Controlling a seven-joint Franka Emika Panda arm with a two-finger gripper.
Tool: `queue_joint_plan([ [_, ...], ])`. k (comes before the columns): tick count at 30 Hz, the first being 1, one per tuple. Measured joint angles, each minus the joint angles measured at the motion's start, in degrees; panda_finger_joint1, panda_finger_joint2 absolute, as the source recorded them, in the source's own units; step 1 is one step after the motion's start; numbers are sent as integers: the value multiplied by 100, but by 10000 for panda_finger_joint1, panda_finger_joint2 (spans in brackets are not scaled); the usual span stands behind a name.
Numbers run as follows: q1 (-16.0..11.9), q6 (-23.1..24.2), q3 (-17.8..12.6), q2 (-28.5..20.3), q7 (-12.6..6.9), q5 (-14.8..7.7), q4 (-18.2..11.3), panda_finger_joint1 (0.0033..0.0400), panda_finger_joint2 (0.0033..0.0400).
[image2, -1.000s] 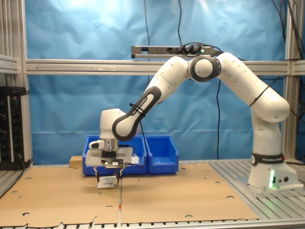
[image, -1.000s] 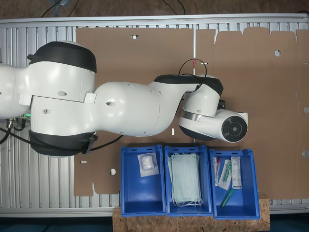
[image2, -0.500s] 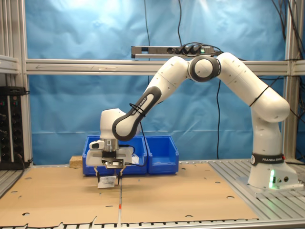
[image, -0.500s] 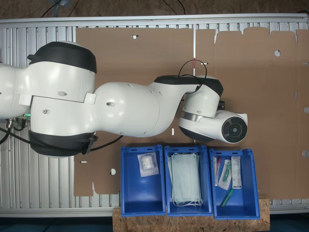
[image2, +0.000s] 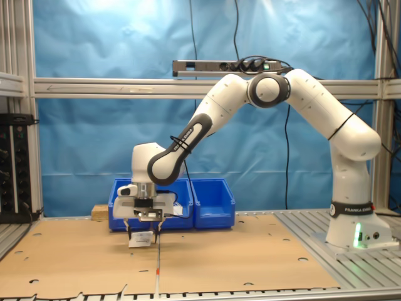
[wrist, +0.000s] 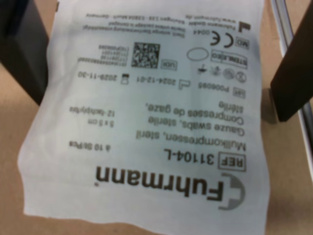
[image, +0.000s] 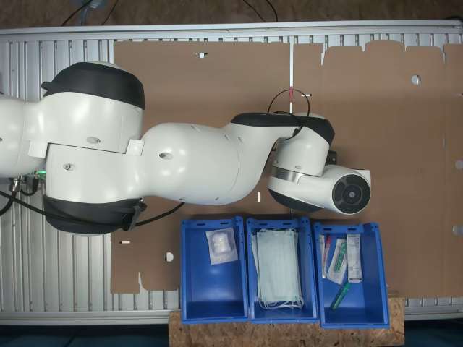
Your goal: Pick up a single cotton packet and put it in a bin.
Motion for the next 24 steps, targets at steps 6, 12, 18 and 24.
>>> queue_joint_plan([
  [6,0,-6,0,0,0,0,0,400,400],
  [12,0,-16,0,0,0,0,0,400,400],
  [18,0,-30,0,0,0,0,0,269,269],
  [24,0,-42,0,0,0,0,0,269,269],
])
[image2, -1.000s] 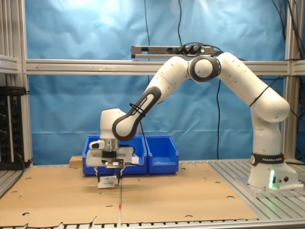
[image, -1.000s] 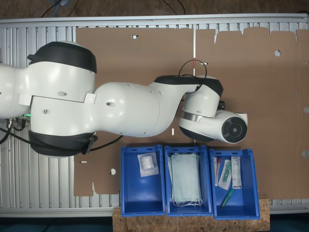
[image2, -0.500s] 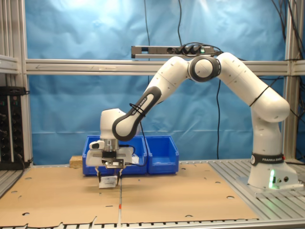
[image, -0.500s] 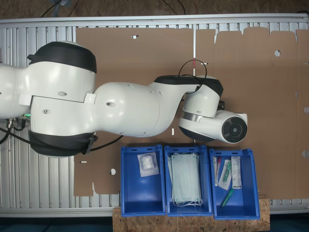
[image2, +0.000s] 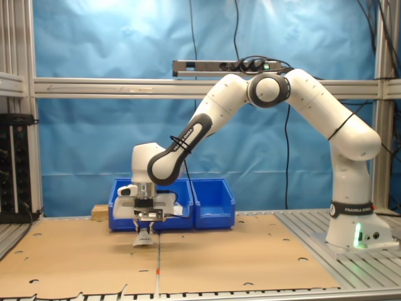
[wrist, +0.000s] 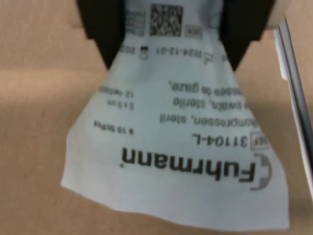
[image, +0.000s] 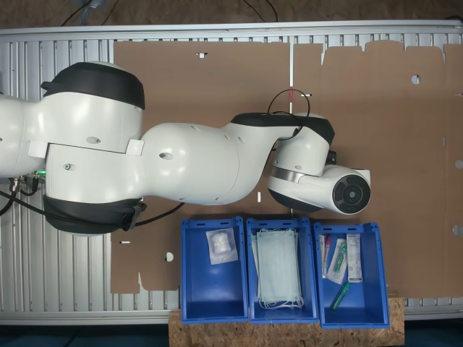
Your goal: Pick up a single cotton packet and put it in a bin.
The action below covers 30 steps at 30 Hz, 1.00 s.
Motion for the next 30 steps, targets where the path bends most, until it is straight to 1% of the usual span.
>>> queue_joint_plan([
  [1,0,-1,0,0,0,0,4,269,269],
  [2,0,-4,0,0,0,0,16,97,97],
  [6,0,-12,0,0,0,0,28,97,97],
  [7,0,-14,0,0,0,0,29,84,84],
  [30,0,-24,0,0,0,0,29,84,84],
])
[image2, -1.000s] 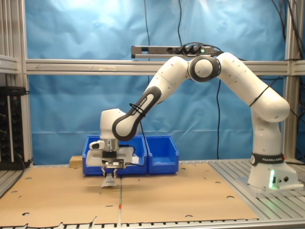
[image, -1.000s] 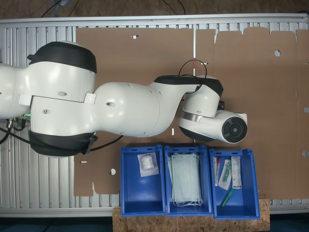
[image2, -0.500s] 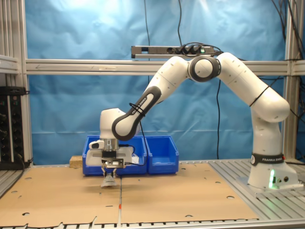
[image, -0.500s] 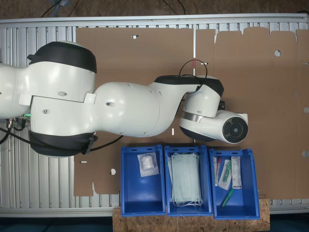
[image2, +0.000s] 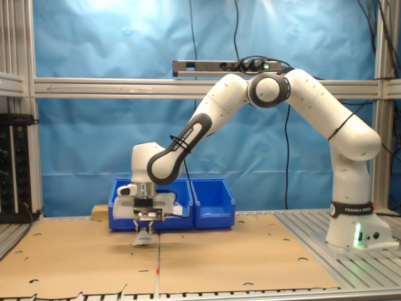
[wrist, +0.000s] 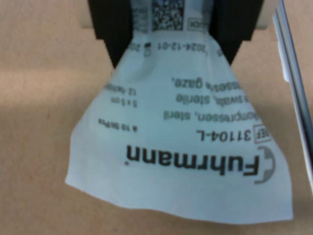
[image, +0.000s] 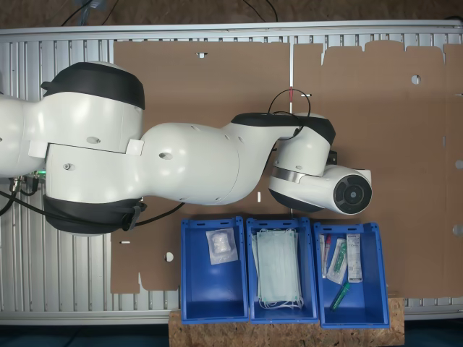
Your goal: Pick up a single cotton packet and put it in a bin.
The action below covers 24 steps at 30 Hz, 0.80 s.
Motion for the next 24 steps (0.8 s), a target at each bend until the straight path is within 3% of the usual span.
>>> queue_joint_plan([
  [16,0,-256,0,-153,0,0,-79,84,84],
  [24,0,-692,0,-787,0,-42,-429,85,85],
])
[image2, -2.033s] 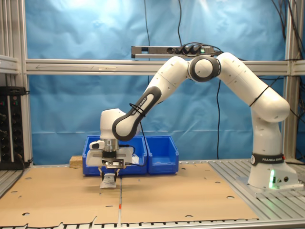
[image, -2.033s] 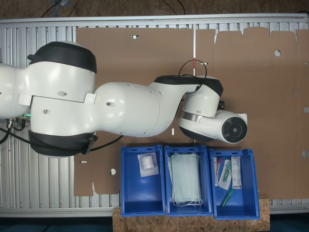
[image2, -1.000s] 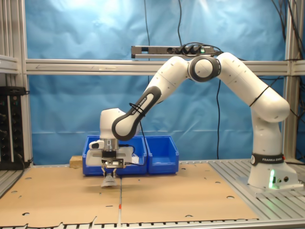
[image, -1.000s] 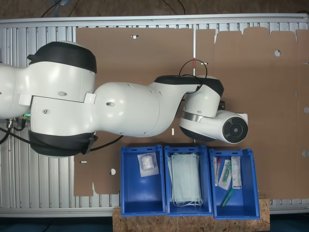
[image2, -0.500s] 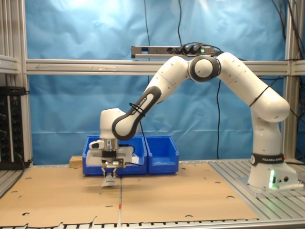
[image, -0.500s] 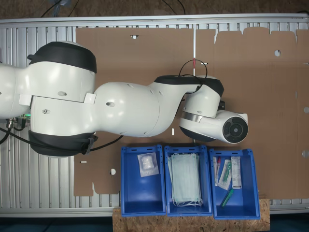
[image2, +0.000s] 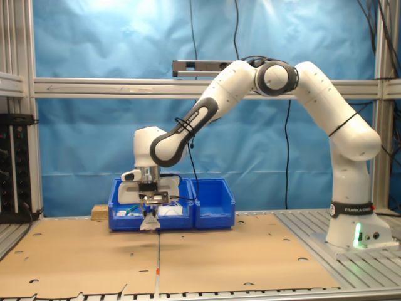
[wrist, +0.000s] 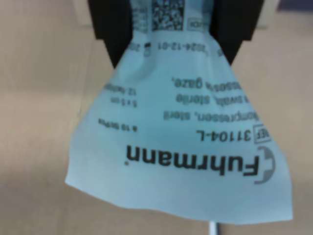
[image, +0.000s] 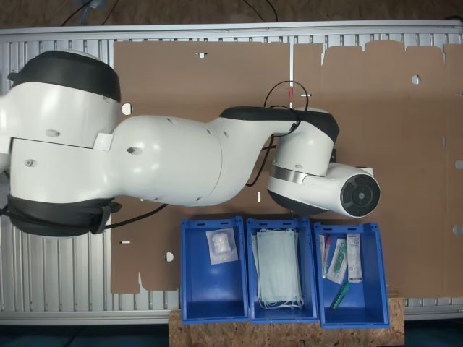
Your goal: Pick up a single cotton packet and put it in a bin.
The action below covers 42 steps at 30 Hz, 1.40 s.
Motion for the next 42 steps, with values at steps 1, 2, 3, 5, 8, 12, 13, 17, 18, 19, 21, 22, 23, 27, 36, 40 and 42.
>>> queue_joint_plan([
  [1,0,-36,0,-116,0,-3,-70,85,85],
  [2,0,-77,0,-235,0,-6,-148,85,85],
  [3,0,-112,0,-361,0,-10,-230,85,85],
  [5,0,-174,0,-628,0,-35,-414,85,85],
  [8,0,-258,0,-1053,0,-108,-726,85,85],
  [12,0,-342,-11,-1606,0,-268,-1137,85,85],
  [13,0,-359,-17,-1742,0,-311,-1243,85,85],
  [17,0,-431,-56,-2249,-33,-498,-1630,85,85],
  [18,0,-444,-71,-2363,-54,-548,-1717,85,85],
  [19,0,-457,-87,-2471,-77,-602,-1803,85,85],
  [21,-5,-476,-123,-2673,-110,-712,-1958,85,85],
  [22,-9,-482,-144,-2763,-123,-760,-2028,85,85],
  [23,-14,-492,-166,-2849,-141,-805,-2096,85,85],
  [27,-50,-527,-284,-3135,-214,-968,-2328,85,85],
  [36,-165,-575,-862,-3433,-341,-1256,-2679,85,85],
  [40,-225,-580,-1174,-3433,-375,-1322,-2761,85,85],
  [42,-258,-582,-1330,-3430,-397,-1368,-2796,85,85],
])
